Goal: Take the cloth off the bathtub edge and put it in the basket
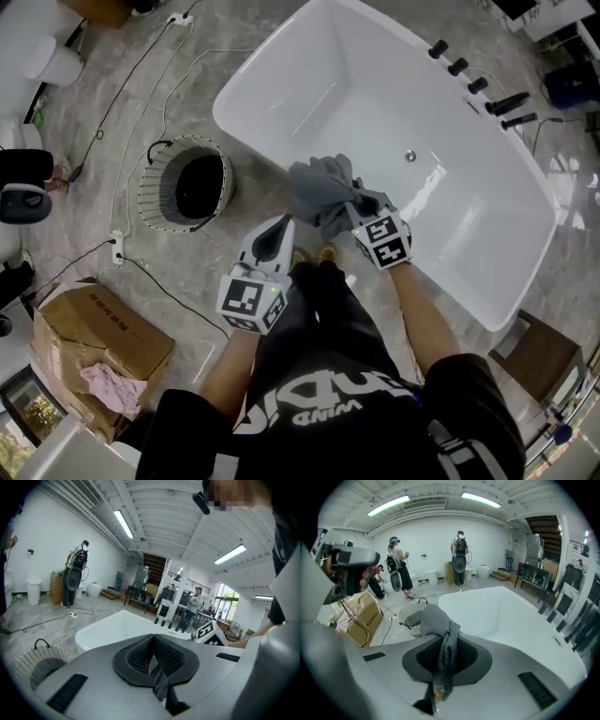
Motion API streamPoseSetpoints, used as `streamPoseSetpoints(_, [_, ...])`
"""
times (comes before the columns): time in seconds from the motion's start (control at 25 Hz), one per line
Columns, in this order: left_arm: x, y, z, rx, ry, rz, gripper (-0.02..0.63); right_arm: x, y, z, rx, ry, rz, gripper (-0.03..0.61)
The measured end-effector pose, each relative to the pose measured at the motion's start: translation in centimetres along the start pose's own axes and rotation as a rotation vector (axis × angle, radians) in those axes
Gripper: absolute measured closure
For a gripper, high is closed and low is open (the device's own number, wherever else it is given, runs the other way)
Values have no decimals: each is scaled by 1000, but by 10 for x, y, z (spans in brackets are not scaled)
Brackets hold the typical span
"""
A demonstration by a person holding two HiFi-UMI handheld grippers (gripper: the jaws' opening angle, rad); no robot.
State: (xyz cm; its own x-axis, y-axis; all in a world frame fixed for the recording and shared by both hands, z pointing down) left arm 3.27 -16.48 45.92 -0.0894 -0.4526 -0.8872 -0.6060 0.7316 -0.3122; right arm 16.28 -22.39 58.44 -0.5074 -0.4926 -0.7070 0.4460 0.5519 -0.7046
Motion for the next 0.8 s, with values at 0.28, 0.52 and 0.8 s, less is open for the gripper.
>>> streamPoseSetpoints(0.28, [58, 34, 33, 9, -40, 67, 600, 103, 115, 15, -57, -1, 253, 543])
streamPoseSetpoints(0.52, [91, 68, 53, 21, -87, 121, 600, 196, 202, 16, -88, 31, 458, 543])
streamPoseSetpoints(0.8, [105, 88, 61, 93, -88, 174, 600, 261, 254, 17, -70, 90, 601, 543])
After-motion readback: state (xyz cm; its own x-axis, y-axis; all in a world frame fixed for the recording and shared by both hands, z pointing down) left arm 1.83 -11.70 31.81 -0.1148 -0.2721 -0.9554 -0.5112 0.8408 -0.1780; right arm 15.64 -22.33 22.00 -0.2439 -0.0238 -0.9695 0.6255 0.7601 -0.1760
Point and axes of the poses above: the fingertips, and each gripper's own axes: y backward along the fingers, z to its right, x out of its top, the point moved 2 cm from there along y, backward along the fingers, and after that the axes turned 8 degrees about -x, right-handed, at the moved point
